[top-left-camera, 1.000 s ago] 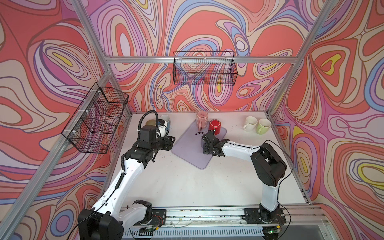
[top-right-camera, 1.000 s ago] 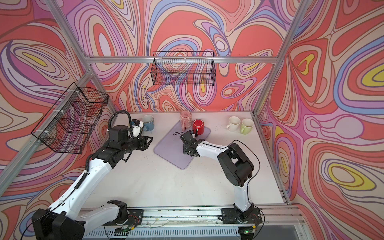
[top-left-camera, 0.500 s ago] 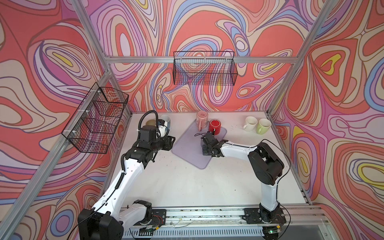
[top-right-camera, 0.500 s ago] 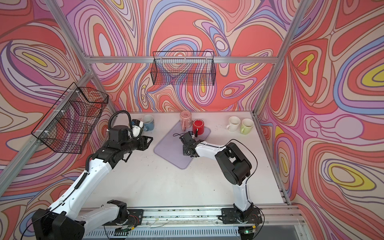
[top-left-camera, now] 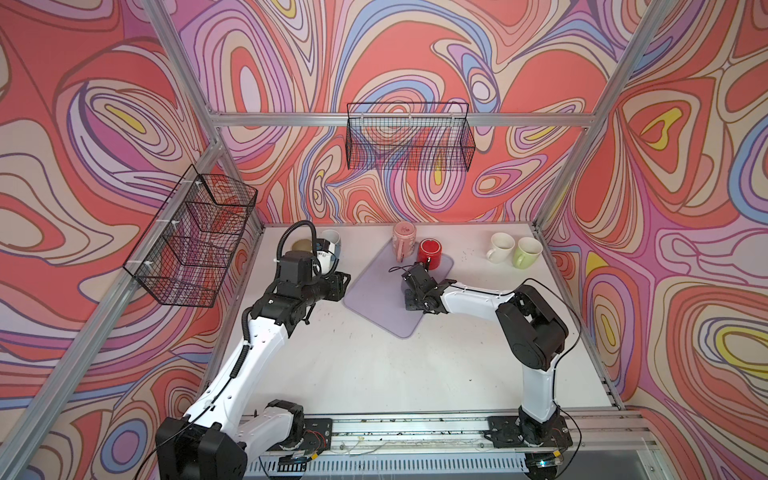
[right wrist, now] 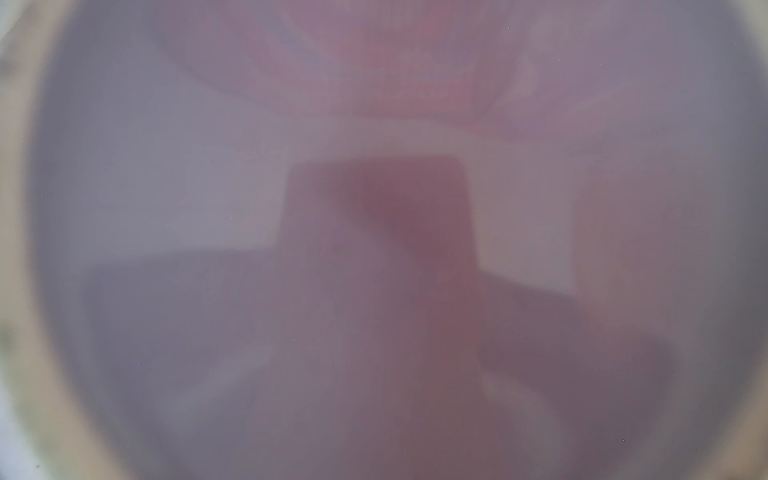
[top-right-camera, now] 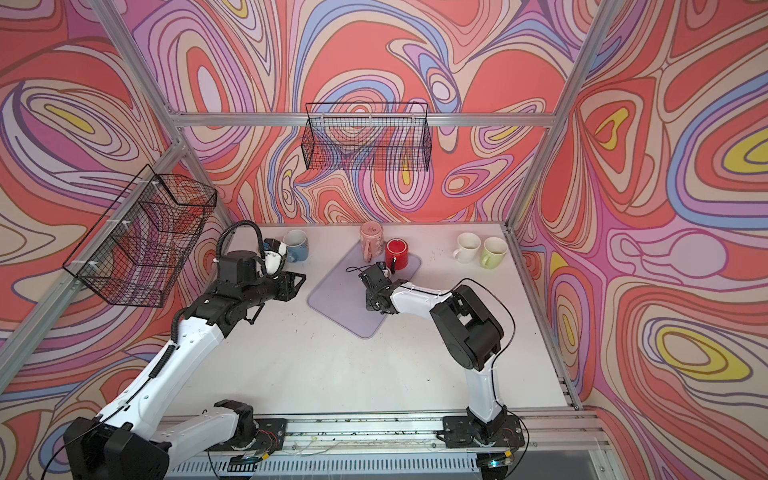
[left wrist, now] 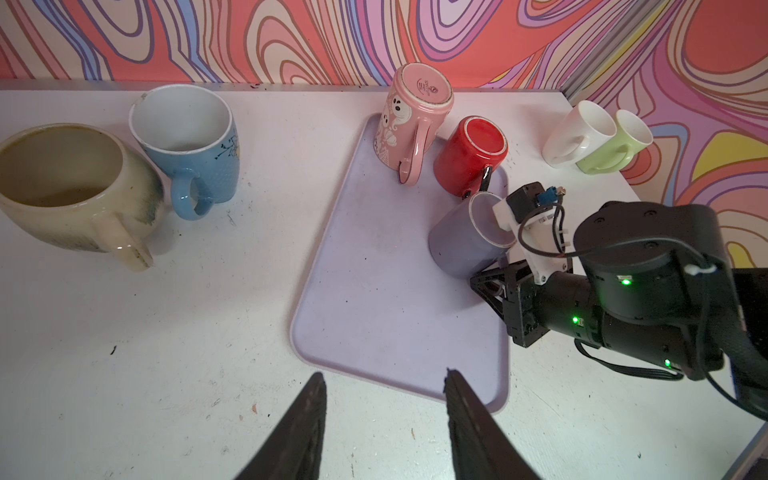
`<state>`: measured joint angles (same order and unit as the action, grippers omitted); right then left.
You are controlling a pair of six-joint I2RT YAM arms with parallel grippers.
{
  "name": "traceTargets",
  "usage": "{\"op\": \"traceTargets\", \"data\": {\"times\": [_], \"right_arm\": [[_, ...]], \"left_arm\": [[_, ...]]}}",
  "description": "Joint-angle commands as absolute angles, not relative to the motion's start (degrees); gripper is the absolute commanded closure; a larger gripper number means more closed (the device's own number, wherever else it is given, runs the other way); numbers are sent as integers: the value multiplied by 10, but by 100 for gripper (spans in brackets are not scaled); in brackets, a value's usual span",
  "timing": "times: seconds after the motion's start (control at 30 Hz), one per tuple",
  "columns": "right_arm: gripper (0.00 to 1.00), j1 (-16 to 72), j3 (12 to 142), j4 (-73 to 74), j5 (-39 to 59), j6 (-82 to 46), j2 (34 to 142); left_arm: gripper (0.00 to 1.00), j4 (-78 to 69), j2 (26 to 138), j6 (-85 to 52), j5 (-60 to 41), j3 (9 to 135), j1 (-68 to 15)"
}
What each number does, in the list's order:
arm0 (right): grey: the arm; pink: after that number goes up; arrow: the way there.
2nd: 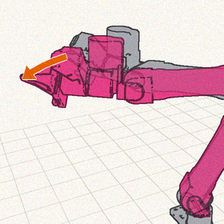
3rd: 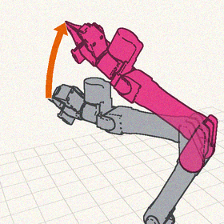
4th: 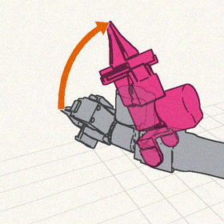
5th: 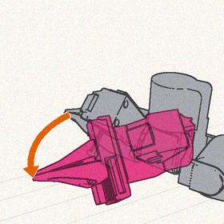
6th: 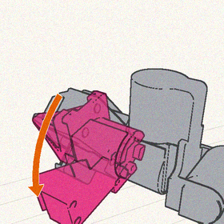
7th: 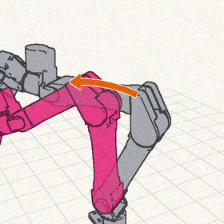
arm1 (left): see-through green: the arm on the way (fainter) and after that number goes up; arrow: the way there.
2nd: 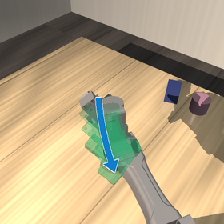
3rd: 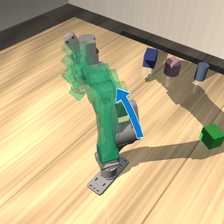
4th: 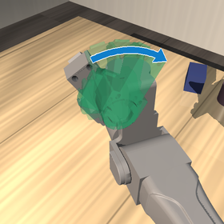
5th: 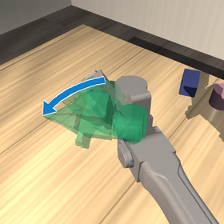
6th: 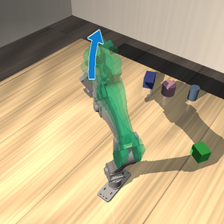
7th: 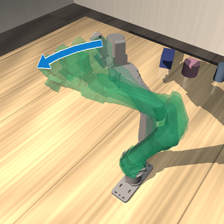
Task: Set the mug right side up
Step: 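Close the right gripper on the grey mug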
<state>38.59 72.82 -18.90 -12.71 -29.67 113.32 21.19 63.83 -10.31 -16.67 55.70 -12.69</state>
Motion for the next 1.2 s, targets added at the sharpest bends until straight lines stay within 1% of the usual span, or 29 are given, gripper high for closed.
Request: {"op": "traceTargets", "data": {"times": [0.0,0.37,0.87,1.17], "right_arm": [[90,385,743,-194,-124,-296,1144],[94,385,740,-198,-118,-287,1130],[97,334,670,-107,6,-296,1051],[99,322,632,-67,46,-294,1019]], "left_arm": [[51,208,640,-99,-172,549,-123],[51,206,645,-101,-178,549,-123],[51,207,651,-101,-179,550,-123],[51,207,652,-101,-184,550,-122]]}}
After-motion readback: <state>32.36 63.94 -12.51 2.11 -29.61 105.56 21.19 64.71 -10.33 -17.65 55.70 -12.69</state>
